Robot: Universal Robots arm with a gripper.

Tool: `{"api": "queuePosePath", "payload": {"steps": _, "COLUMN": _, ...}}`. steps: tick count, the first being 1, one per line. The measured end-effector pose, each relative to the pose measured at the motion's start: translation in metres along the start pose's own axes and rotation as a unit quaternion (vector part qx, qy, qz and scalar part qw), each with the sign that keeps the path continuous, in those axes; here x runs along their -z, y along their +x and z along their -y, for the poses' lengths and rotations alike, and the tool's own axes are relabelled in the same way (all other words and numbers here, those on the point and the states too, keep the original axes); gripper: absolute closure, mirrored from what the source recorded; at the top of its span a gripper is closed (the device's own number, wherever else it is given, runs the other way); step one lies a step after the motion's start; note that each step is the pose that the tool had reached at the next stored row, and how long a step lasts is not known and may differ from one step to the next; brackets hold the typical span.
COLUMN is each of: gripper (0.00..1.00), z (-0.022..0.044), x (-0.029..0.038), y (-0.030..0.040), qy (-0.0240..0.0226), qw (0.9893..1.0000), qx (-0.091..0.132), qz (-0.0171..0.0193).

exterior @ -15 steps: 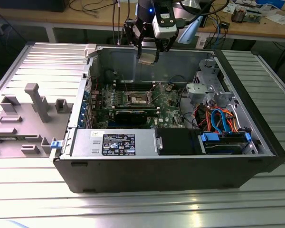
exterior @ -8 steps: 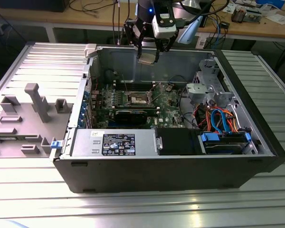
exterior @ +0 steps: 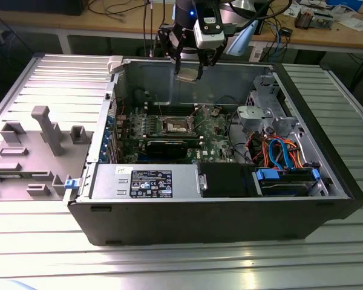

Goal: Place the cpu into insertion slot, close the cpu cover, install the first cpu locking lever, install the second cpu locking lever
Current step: 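Place the cpu into insertion slot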

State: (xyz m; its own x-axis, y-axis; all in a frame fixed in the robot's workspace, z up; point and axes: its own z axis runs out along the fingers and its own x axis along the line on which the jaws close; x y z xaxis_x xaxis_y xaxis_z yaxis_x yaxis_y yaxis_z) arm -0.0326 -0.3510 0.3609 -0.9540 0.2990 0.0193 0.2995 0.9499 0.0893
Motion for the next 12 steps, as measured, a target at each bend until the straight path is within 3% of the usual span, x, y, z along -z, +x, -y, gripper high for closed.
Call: {"api": "queuePosePath", "payload": {"steps": 12, "gripper": 0.46, "z": 0.0000, "x": 0.0000, "y": 0.0000, "qy": -0.0002, "qw": 1.0000, "qx": -0.009, "qz": 0.0008}}
